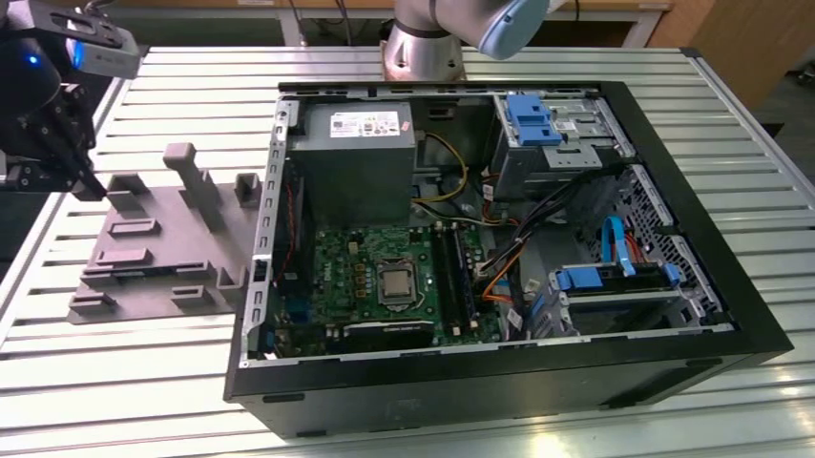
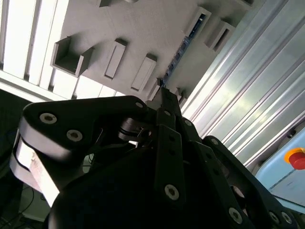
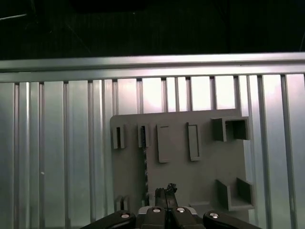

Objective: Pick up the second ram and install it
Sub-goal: 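Pick up the second ram and move it above second insertion slot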

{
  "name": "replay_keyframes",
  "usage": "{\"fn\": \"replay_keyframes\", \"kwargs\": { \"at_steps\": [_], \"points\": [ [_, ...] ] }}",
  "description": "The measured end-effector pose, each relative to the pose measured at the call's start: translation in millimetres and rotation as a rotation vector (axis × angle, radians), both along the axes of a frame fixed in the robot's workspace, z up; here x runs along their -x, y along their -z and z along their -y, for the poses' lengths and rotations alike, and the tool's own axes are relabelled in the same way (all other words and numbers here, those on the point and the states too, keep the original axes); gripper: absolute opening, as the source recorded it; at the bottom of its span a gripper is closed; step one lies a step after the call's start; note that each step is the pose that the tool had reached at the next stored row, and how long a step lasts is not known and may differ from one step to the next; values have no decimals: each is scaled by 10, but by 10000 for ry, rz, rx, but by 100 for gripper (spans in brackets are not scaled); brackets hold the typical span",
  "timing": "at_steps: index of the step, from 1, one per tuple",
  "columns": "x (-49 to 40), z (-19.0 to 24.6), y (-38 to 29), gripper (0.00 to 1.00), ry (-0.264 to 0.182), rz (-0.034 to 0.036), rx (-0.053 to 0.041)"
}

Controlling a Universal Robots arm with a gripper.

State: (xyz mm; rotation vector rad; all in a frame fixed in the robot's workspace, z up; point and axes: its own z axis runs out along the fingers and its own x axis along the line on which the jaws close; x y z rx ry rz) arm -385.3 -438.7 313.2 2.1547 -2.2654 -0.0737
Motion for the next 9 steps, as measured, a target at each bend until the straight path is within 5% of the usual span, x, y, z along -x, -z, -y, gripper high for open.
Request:
{"fn": "replay_keyframes", "kwargs": {
  "at_steps": [9],
  "points": [
    [0,16,56,11,0,-2,2]
  ]
}}
